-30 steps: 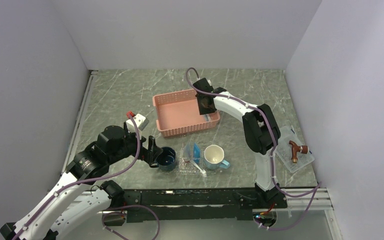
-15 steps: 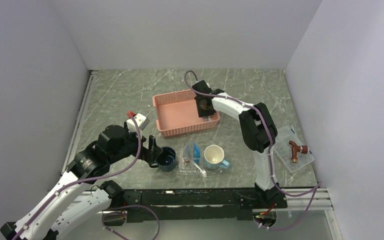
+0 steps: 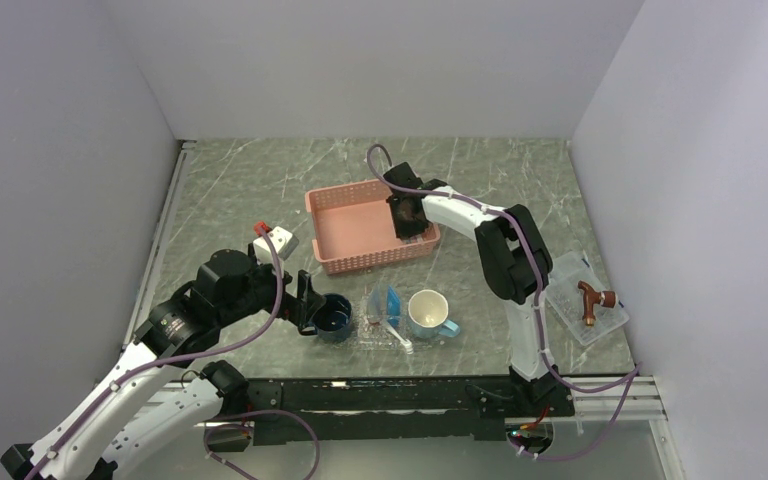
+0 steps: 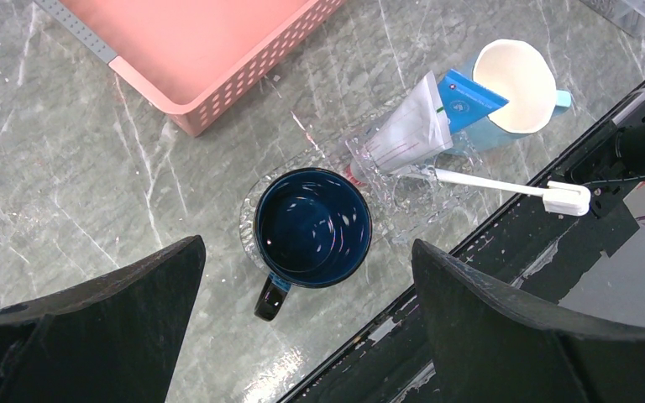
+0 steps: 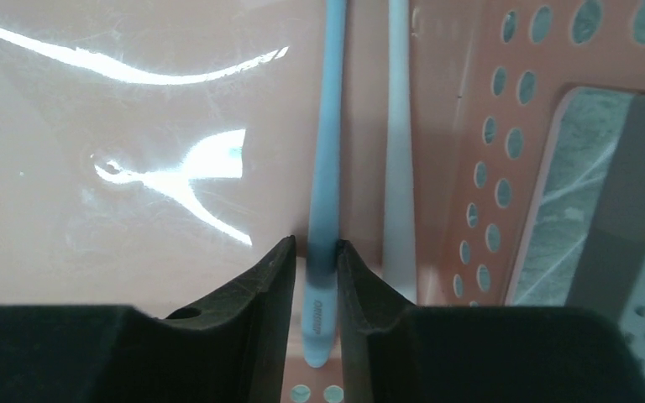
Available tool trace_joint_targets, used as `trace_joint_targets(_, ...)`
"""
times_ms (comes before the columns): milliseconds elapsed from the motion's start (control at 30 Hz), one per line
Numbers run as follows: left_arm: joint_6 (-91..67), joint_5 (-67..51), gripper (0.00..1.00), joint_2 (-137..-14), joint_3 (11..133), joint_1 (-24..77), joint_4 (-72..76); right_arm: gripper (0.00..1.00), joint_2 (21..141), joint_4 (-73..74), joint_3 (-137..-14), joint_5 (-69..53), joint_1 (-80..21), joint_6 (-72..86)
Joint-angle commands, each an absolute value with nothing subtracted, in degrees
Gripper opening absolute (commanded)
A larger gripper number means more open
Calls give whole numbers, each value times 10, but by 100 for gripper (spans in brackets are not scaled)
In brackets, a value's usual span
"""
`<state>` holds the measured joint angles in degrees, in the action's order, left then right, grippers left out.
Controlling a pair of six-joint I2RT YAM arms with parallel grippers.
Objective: Prepare toiletry sets of a toothbrush and toothpaste on the tray
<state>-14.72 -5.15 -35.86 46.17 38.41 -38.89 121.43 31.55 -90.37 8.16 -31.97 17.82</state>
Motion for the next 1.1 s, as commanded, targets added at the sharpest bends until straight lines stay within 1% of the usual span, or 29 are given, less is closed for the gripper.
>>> trace_joint_targets(0,-149,-58,100,-357,465,380,-382,24,1226,309,-917,61,-324,165)
trace_joint_targets(100,-149,-58,99,-356,465,380,-382,14,1231,312,-918,62,-327,164)
trace_joint_targets(300,-150,-59,99,-356,466,380,-382,0,1233,315,-919,69,-330,164)
trace_joint_targets(533,-150,-60,100,-354,465,379,-382,0,1203,306,-916,74,-334,164)
trace_joint_targets(1067,-148,-62,99,-347,466,378,-382,0,1072,263,-884,49,-341,151)
